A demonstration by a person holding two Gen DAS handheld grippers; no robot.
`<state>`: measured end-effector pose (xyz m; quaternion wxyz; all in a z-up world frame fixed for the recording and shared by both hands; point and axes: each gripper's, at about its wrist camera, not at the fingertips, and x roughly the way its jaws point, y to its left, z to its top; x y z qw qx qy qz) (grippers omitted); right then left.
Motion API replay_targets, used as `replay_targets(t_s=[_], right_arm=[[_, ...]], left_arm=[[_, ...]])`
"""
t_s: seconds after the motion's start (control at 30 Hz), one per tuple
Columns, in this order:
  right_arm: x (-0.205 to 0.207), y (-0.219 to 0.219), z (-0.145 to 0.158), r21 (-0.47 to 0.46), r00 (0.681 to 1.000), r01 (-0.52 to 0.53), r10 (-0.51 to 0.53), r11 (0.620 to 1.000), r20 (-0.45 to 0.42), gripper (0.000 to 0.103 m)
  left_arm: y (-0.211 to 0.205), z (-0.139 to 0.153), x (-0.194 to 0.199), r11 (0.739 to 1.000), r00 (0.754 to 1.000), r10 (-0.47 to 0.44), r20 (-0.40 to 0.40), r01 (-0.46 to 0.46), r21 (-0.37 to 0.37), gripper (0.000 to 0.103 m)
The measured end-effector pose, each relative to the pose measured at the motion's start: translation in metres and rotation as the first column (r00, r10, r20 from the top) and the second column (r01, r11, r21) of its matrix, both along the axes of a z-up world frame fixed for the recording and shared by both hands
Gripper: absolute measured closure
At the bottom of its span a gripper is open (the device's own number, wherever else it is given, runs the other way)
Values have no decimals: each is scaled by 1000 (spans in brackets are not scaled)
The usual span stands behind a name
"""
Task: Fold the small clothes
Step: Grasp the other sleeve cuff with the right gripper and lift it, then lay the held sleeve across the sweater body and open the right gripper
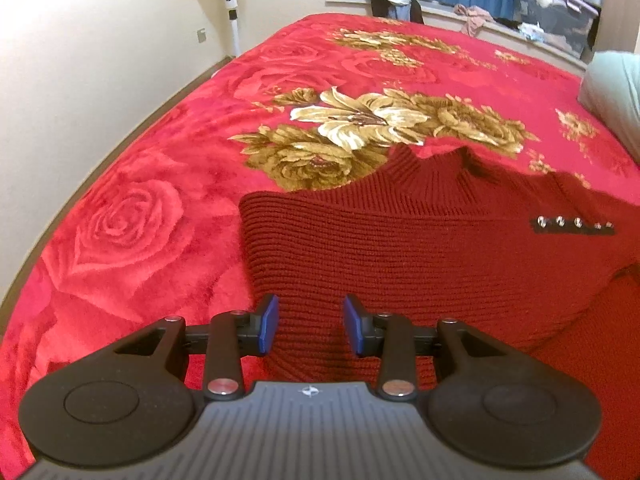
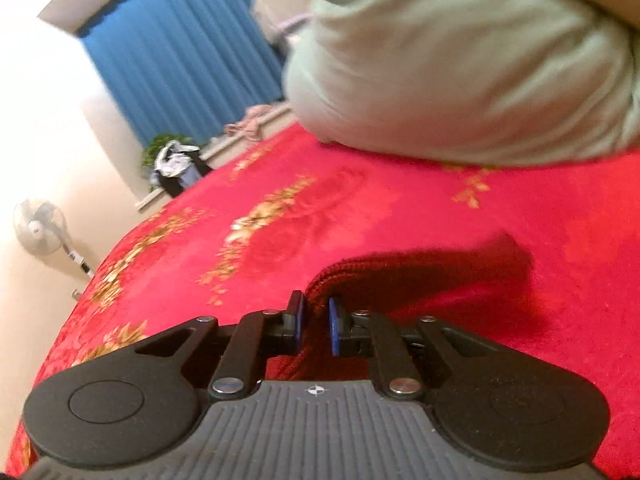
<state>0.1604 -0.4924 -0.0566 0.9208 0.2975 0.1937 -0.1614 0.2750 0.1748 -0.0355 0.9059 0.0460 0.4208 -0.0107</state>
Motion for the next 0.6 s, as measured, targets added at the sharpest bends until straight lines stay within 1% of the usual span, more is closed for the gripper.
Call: replay_targets(t_s=[0.07,0.1,0.17,0.2,0.23,0.27,0.33,0.4,0.43,0.5,0.53,0.57,0.6], right_arm=[[6,9,-4,-31,997,-8,5,999,-77,91],[8,10,-6,-38,993,13,-17,999,-115,91],[12,6,-2,-4,985,68,-68,998,-161,91],[14,7,5,3,982,86,-84,996,-167,91],[19,13,18,-20,982,88,-90,996,-163,91],[24,24,31,-58,985,77,-85,995,-152,92],[35,60,60,-138,992,31,-47,990,-116,92],[44,107,86,-204,997,-35,21,978,-73,92],[48,140,100,-241,996,-86,78,967,-42,92],[48,203,117,-291,979,-194,203,937,2,91],[46,241,123,-308,956,-273,292,911,18,91],[43,273,125,-311,929,-344,370,886,27,91],[38,304,123,-303,894,-417,447,857,34,91]], left_arm=[[3,2,1,1000,1000,12,-1,-12,-20,63],[6,3,1,999,1000,20,-1,-20,-32,63],[11,7,0,997,999,39,0,-39,-60,63],[14,10,-1,996,999,49,2,-49,-76,63],[17,13,-2,994,998,60,4,-59,-96,63],[20,16,-4,991,998,66,7,-65,-114,63],[26,21,-6,987,997,72,14,-70,-146,63],[33,24,-7,982,996,87,19,-83,-171,63],[37,25,-8,978,995,101,18,-96,-183,63],[47,26,-7,968,993,121,2,-118,-221,64],[52,26,-7,962,992,125,-6,-123,-244,75],[56,26,-7,955,992,126,-13,-125,-268,90],[58,27,-8,952,992,123,-15,-122,-282,95]])
